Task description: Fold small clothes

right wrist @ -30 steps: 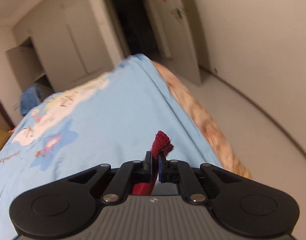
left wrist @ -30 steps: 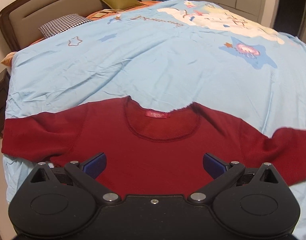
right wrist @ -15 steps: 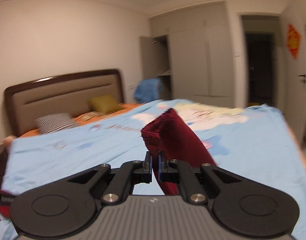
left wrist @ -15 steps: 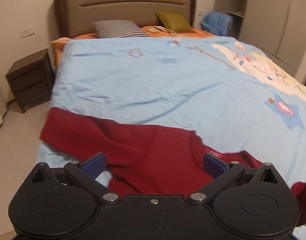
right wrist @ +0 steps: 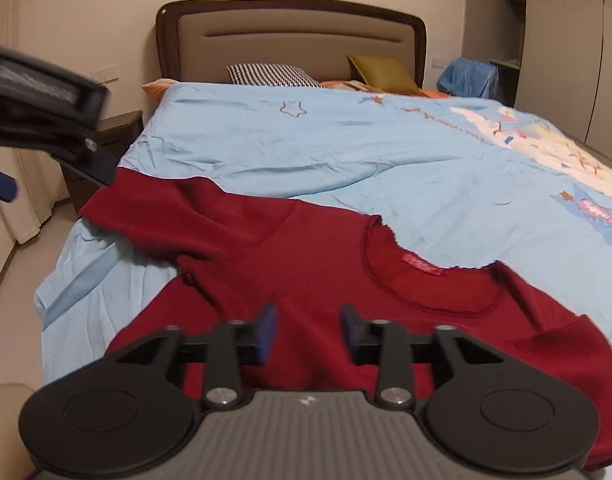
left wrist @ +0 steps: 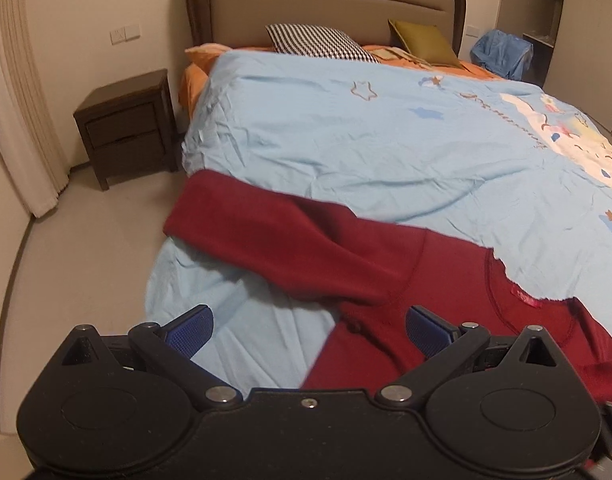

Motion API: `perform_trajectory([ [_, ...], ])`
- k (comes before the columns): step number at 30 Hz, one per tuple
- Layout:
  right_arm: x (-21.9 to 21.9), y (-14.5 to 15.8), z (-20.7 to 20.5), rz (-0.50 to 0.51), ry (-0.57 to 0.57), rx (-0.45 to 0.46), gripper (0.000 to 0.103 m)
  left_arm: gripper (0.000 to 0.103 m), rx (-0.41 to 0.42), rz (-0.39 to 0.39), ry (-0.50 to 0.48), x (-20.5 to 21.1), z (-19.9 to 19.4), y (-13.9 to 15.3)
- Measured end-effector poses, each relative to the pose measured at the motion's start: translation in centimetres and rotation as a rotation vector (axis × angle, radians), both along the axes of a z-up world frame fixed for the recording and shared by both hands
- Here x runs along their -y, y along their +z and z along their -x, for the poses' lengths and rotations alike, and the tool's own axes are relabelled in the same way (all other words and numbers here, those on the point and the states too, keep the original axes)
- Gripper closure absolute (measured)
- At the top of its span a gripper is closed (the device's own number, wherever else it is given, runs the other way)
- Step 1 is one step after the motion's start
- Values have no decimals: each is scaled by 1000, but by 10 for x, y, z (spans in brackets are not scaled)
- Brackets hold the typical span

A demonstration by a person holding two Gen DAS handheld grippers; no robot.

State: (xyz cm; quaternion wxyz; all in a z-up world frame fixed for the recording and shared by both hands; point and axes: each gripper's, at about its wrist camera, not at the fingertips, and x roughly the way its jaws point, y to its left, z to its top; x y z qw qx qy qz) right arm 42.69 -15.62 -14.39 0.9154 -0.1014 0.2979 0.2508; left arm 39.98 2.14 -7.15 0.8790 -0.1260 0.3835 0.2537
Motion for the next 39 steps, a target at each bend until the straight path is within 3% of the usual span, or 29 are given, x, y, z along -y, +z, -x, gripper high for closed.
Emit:
perform_trajectory([
  [3, 51, 9, 12, 12, -25, 9, 37, 1, -7, 30, -45, 16, -10, -17],
  [7, 136, 13, -16, 23, -178, -21, 32, 1, -25, 57, -134, 41, -29, -41],
  [10, 199, 7, -51, 40, -340, -56, 32, 1, -64, 36, -190, 59, -45, -61],
  [13, 251, -5, -91, -41, -487, -143, 39, 1, -102, 6, -219, 73, -57, -79],
  [16, 282, -24, -119, -112, -527, -227, 50, 1, -131, -8, -222, 79, -65, -89],
  [20, 278, -33, -134, -143, -452, -287, 50, 1, -156, -28, -231, 84, -69, -95],
  [25, 254, -37, -124, -54, -358, -283, 50, 1, -183, -44, -245, 89, -73, -101],
  [29, 247, -41, -122, -18, -344, -271, 90, 1, -189, -46, -243, 90, -74, -103],
  [34, 283, -20, -106, -140, -419, -210, 99, 1, -227, -94, -254, 95, -79, -110],
  [39, 334, -44, -117, -223, -536, -307, 103, 1, -276, -115, -262, 95, -83, -120],
])
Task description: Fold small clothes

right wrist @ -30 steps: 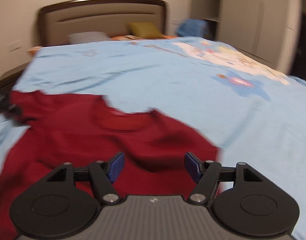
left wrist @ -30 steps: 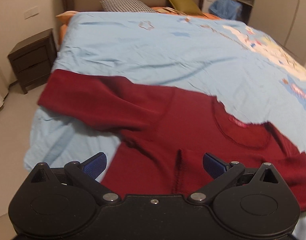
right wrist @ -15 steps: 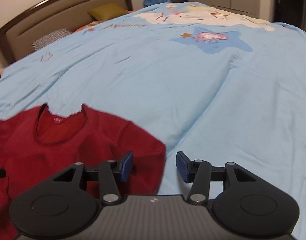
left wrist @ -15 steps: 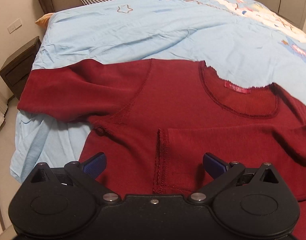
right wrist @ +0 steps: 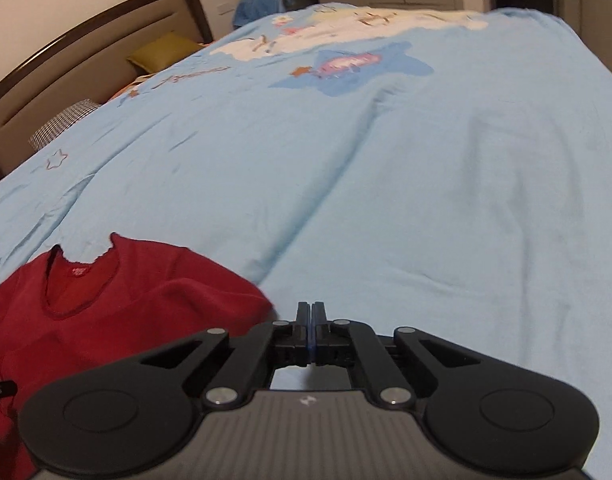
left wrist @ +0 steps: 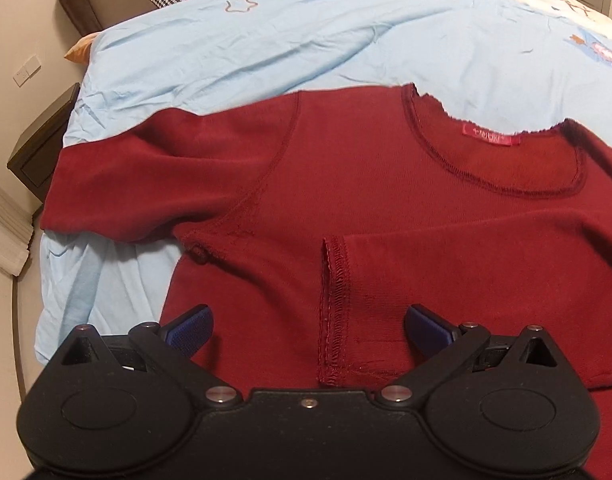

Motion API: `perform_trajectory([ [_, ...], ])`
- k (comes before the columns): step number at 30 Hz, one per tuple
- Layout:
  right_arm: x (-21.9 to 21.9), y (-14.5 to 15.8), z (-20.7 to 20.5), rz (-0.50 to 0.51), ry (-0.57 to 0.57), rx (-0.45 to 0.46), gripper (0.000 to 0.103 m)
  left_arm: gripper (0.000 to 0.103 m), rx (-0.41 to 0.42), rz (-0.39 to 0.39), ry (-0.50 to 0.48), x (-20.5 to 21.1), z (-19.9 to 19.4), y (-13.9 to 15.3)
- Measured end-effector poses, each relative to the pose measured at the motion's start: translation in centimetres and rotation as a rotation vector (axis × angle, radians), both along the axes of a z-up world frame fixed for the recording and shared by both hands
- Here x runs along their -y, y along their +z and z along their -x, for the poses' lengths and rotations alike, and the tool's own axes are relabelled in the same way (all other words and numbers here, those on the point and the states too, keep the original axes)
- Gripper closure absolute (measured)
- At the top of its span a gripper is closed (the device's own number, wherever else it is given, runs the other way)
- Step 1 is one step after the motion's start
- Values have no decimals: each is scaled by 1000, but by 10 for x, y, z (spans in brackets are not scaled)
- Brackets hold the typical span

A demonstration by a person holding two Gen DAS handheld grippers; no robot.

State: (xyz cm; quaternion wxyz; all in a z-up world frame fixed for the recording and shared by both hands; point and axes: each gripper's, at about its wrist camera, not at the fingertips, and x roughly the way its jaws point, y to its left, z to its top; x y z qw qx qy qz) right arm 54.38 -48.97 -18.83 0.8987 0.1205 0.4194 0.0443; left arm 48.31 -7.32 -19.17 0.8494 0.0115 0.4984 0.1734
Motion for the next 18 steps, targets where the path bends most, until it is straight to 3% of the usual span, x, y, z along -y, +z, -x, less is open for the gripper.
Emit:
perform_trajectory([
  [4, -2, 12, 21, 29, 110, 40, 90, 1, 3, 7, 2, -2, 1, -2],
  [6, -15, 21, 41, 72, 202, 55, 64, 1, 2, 16, 12, -3, 1, -2],
  [12, -58, 30, 98, 289, 413, 75, 47, 1, 0, 19, 7, -3, 1, -1],
  [16, -96, 13, 104, 483, 522, 98, 46, 1, 3, 20, -1, -5, 1, -1],
  [17, -104, 8, 102, 533, 522, 113, 54, 1, 4, 18, 1, -5, 0, -1],
  [18, -109, 4, 100, 562, 508, 132, 77, 1, 4, 19, 3, -5, 0, 0],
])
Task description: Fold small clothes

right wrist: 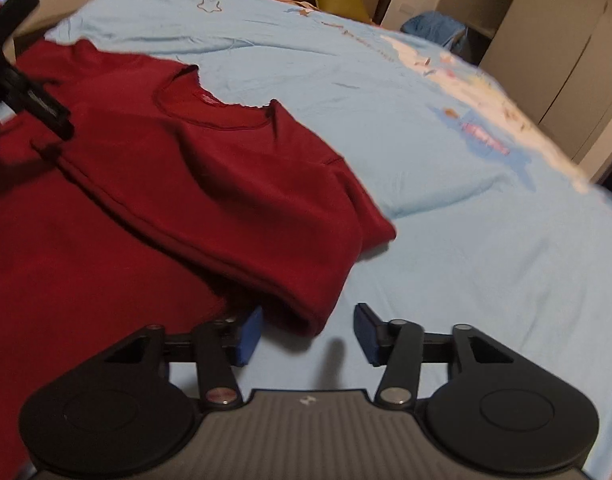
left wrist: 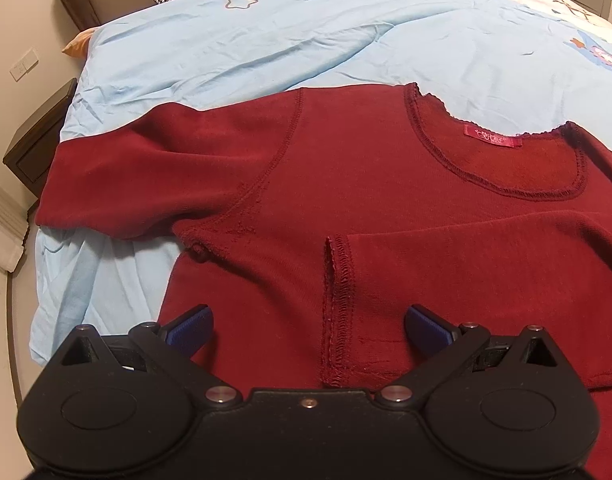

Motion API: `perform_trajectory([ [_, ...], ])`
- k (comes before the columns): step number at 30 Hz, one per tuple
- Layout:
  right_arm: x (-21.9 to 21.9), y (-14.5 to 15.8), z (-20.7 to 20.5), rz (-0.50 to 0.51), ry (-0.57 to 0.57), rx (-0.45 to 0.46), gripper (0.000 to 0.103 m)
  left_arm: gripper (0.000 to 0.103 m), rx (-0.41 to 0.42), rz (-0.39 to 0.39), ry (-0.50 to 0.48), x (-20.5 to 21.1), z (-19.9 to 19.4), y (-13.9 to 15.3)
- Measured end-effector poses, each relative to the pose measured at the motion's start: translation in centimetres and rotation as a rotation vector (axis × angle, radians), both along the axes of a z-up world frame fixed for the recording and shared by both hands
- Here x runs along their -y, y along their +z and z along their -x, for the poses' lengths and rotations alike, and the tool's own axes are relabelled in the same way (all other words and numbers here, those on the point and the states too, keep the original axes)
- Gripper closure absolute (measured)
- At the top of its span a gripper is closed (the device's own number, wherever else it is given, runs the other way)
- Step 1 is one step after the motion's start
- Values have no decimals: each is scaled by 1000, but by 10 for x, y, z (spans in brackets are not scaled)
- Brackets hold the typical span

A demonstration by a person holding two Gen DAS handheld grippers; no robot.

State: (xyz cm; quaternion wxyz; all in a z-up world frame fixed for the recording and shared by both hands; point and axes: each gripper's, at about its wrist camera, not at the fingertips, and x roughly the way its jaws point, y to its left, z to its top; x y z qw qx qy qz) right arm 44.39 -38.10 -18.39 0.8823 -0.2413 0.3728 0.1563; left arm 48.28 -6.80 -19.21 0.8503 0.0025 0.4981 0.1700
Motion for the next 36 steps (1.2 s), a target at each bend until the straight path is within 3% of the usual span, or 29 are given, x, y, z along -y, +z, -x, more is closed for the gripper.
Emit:
perform_trajectory([
  [1, -2, 1, -2, -16, -19, 5, 89, 1, 0, 3, 2, -1, 0, 0],
  [2, 1, 5, -2, -60, -65, 14, 93, 1, 1, 6, 2, -1, 0, 1],
  [6, 17, 21, 26, -223, -285, 72, 96, 1, 3, 12, -7, -2, 1, 0],
  [9, 28, -4, 34, -320, -428, -56, 96, 1, -7, 18, -4, -4, 0, -4],
  [11, 29, -15, 34, -359, -468, -85, 95, 1, -10, 23, -6, -6, -1, -4],
  [13, 30, -8, 30, -376, -481, -81, 89, 1, -7, 24, -10, -9, 0, -4],
  [15, 32, 8, 30, -363, -484, -42, 61, 1, -4, 30, -13, -12, 0, -4],
  [20, 34, 47, 18, -418, -456, 47, 45, 1, -1, 62, -2, -19, 4, -7],
  [26, 49, 68, -14, -659, -482, -72, 33, 1, -1, 83, -8, -24, 9, -7],
  [31, 54, 69, 8, -515, -529, -148, 32, 0, 2, 99, -3, -25, 8, -8],
  [36, 57, 54, 1, -534, -540, -114, 33, 0, 6, 96, -14, -25, 9, -8],
])
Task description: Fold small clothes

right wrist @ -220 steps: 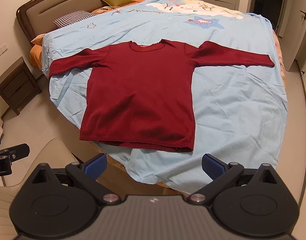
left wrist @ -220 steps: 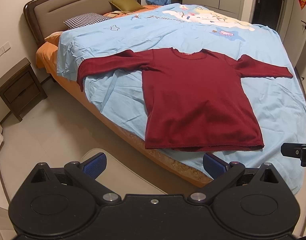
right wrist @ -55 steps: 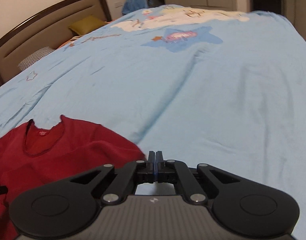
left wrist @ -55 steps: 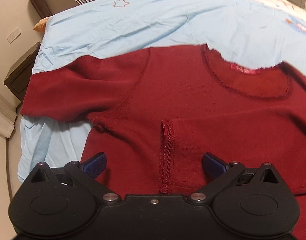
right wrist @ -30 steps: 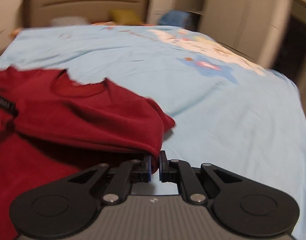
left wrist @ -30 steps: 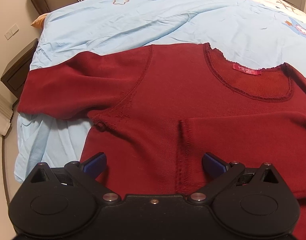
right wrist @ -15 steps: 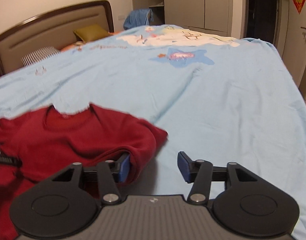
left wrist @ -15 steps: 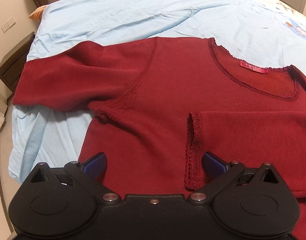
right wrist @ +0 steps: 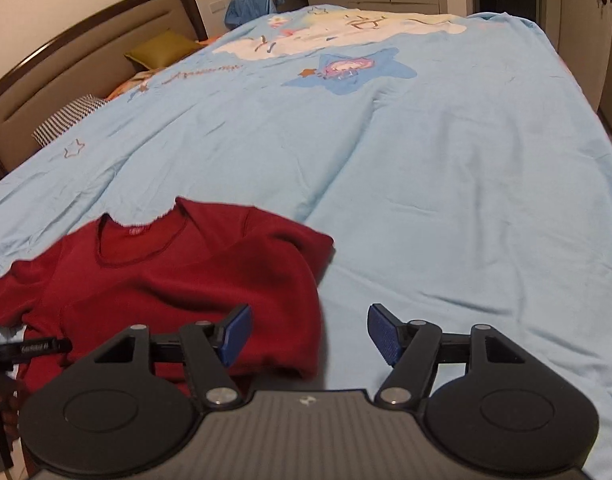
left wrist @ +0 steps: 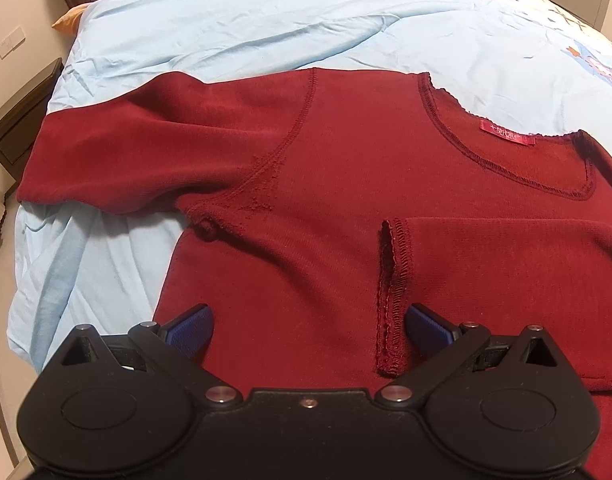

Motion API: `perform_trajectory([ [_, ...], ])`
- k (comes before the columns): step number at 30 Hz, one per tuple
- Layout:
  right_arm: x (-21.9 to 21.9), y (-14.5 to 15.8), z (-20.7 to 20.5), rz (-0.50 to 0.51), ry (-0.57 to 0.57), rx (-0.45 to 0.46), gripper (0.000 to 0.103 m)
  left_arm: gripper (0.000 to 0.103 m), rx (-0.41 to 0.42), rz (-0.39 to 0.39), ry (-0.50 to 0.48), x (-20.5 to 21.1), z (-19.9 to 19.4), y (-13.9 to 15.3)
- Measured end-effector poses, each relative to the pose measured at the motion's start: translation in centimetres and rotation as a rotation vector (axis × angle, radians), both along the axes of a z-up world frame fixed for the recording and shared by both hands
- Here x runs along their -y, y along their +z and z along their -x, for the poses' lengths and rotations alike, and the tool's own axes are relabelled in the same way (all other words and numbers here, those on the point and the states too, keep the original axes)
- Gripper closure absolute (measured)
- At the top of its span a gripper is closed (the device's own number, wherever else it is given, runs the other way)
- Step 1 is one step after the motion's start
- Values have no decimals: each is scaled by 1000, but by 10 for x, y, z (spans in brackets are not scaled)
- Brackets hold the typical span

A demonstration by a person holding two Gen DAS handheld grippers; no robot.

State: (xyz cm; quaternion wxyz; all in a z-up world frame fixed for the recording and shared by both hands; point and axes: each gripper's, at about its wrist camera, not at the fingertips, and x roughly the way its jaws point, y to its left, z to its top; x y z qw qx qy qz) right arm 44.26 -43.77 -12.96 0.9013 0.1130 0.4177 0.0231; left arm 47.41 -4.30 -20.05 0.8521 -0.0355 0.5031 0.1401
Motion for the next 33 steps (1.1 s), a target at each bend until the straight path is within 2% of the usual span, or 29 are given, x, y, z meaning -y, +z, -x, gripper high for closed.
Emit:
perform_trajectory([
  [3, -2, -21, -36, -102, -50, 13, 33, 0, -1, 1, -3, 0, 0, 1],
  [5, -4, -36, -60, -155, -100, -12, 33, 0, -1, -1, -5, 0, 0, 0],
  [7, -7, -50, -79, -151, -127, -55, 35, 0, -1, -2, -7, 1, 0, 0],
  [8, -9, -55, -86, -133, -142, -69, 41, 0, 0, -2, -7, 1, 0, 0],
  [10, -8, -60, -90, -131, -150, -54, 65, 0, 1, 3, -5, 0, 1, 0],
  [11, -5, -58, -88, -142, -154, -33, 82, 0, 3, 7, -5, -1, 1, 0],
  [12, -2, -53, -82, -160, -151, 4, 84, 0, 4, 11, -5, -1, 1, 0],
  [15, 9, -45, -64, -182, -152, 71, 85, 0, 12, 32, -7, -4, 2, -1],
  [19, 36, -78, -54, -297, -248, -11, 84, 0, 8, 36, -18, -3, -1, -2],
  [21, 46, -87, -51, -358, -264, -10, 79, 1, 13, 41, -25, -6, 0, 1],
  [22, 46, -83, -50, -349, -263, -1, 75, 1, 25, 45, -23, -8, 1, 3],
  [23, 44, -77, -49, -321, -255, 19, 65, 1, 38, 53, -19, -11, 2, 5],
  [24, 39, -68, -47, -269, -240, 50, 61, 1, 52, 60, -9, -14, 4, 9],
  [27, 30, -53, -47, -178, -212, 117, 60, 1, 104, 51, 55, -31, 10, 20],
  [28, 29, -54, -50, -159, -216, 107, 60, 1, 123, 50, 89, -40, 12, 24],
  [30, 25, -64, -62, -98, -217, 30, 62, 1, 155, 40, 173, -61, 16, 29],
  [33, 18, -74, -63, -71, -210, 31, 63, 1, 183, -16, 333, -102, 17, 34],
])
